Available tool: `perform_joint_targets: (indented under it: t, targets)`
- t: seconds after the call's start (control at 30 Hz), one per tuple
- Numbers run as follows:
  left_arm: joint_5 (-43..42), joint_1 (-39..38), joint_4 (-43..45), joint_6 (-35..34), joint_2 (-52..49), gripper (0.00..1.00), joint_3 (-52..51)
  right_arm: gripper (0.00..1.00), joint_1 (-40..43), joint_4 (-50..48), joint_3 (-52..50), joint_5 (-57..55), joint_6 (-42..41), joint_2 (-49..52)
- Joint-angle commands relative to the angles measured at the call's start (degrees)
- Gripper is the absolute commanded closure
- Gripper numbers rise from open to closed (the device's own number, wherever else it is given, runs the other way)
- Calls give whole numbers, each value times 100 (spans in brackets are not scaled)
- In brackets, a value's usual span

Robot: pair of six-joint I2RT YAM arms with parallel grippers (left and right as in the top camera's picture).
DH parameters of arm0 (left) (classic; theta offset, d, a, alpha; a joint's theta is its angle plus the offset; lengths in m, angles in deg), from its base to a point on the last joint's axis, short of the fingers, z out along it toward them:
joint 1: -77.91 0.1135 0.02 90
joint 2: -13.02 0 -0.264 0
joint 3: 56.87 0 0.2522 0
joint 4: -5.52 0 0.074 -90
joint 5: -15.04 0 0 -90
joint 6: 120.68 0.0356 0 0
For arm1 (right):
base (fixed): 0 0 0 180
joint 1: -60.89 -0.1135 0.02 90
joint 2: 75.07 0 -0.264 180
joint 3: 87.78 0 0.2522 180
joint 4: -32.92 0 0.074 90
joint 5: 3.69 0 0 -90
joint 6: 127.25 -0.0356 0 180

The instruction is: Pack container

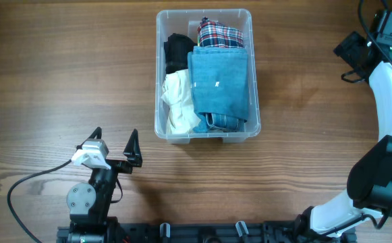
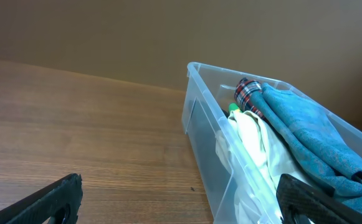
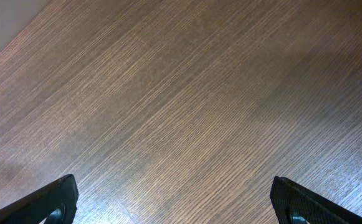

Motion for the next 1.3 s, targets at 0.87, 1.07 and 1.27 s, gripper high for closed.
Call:
perform_joint_targets:
  t: [0.87, 1.07, 1.27]
  targets:
    - [52, 57, -17, -11, 61, 0, -35, 0, -140, -17, -271, -37, -85, -2599]
    - [52, 57, -20, -11, 61, 0, -35, 0, -431, -76, -1460, -55, -144, -3939]
    - [52, 57, -20, -11, 61, 0, -35, 0, -815, -42, -3141, -68, -127, -5600]
